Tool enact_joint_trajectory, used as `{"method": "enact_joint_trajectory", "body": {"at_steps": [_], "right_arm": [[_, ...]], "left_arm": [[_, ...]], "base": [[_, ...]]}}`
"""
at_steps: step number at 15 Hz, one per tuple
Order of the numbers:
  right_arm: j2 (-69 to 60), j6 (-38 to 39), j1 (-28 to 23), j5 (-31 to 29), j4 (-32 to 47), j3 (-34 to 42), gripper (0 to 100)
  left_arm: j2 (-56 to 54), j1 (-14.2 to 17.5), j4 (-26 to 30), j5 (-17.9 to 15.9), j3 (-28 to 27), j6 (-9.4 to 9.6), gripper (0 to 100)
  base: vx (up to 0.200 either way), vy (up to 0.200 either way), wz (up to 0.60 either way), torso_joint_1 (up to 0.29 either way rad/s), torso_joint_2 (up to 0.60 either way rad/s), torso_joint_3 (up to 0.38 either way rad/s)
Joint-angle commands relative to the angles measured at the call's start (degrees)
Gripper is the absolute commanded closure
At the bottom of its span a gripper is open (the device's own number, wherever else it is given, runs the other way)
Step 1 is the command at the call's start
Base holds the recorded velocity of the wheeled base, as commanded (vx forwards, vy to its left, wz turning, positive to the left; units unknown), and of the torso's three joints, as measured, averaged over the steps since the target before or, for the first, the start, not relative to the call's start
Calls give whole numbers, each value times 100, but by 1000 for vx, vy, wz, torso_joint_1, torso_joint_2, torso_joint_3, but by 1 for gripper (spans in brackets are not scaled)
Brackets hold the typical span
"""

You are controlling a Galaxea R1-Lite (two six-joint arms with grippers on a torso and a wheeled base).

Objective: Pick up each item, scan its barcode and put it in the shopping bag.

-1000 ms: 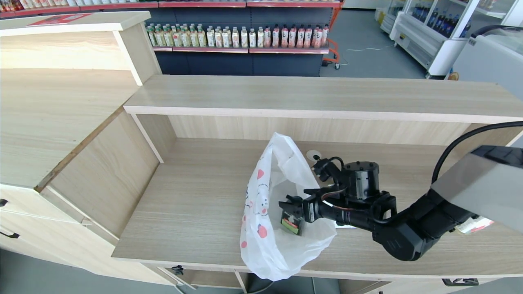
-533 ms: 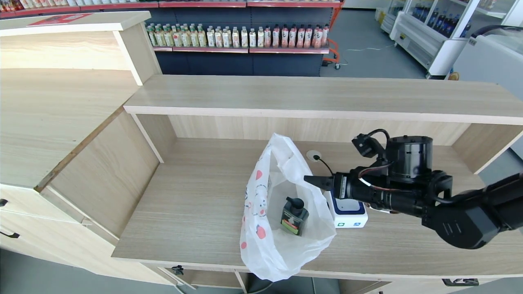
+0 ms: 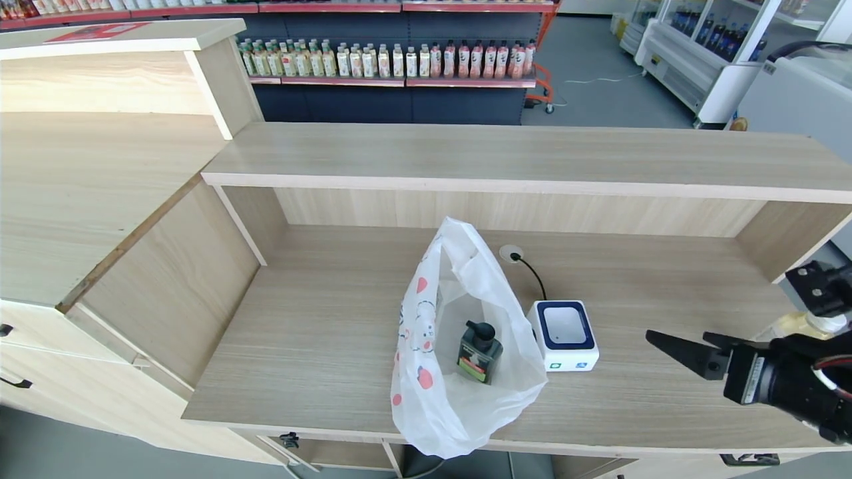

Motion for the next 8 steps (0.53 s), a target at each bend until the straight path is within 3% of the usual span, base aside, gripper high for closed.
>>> {"method": "enact_joint_trajectory", "body": {"at_steps": [1, 2, 4, 8], "right_arm": [[-3593, -438, -503, -583, 1189, 1634, 0], [-4551, -517, -766, -662, 2182, 1634, 0], [-5966, -710, -1206, -636, 3412, 1634, 0], [-7047, -1290, -1004, -671, 3693, 1634, 0]], "left_arm": [[-2, 0, 0, 1, 0, -1, 0], [-2, 0, 0, 1, 0, -1, 0], [-2, 0, 0, 1, 0, -1, 0], [-2, 0, 0, 1, 0, -1, 0]], "base": [[0, 0, 0, 0, 0, 0], [0, 0, 0, 0, 0, 0], [0, 0, 0, 0, 0, 0], [0, 0, 0, 0, 0, 0]]}}
